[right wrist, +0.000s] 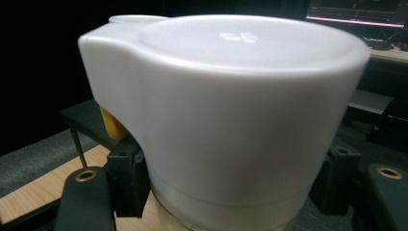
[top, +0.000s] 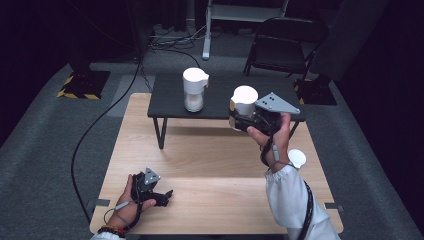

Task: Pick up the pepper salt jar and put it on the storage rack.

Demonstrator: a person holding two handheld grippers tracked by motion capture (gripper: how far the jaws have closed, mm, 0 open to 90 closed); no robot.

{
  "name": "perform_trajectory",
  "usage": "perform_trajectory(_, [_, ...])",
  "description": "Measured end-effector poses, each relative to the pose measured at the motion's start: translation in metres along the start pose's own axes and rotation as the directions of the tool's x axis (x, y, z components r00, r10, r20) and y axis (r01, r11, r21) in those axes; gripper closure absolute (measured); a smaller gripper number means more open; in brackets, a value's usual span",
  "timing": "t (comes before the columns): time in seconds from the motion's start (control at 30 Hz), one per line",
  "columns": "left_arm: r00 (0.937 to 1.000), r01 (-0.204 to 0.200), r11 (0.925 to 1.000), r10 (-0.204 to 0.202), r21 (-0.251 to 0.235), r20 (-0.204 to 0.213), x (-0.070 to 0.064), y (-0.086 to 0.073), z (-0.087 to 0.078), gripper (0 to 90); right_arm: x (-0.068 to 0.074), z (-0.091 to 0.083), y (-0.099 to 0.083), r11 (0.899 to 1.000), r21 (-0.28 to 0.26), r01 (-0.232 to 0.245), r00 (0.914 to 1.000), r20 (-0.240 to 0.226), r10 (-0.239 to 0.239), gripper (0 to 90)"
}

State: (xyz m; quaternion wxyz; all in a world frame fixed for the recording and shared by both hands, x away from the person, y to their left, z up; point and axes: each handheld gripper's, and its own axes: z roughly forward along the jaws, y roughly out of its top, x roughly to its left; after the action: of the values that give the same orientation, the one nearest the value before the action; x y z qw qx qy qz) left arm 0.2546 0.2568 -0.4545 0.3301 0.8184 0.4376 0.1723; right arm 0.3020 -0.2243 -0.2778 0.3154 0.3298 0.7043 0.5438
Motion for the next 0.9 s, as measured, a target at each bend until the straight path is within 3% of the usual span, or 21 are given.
perform_trajectory(0.4, [1.0000, 0.001, 1.0000, -0.001, 0.000, 0.000, 0.000, 0.000, 0.000, 0.1, -0.005, 0.017, 0.013, 1.000, -0.016, 0.000, 0.9991, 0.041, 0.001, 30.1])
perform_trajectory(0.9, [1.0000, 0.000, 1.0000, 0.000, 0.000, 0.000, 0.000, 0.000, 0.000, 0.1, -0.012, 0.046, 0.012, 1.000, -0.009, -0.015, 0.9965, 0.082, 0.016, 30.0])
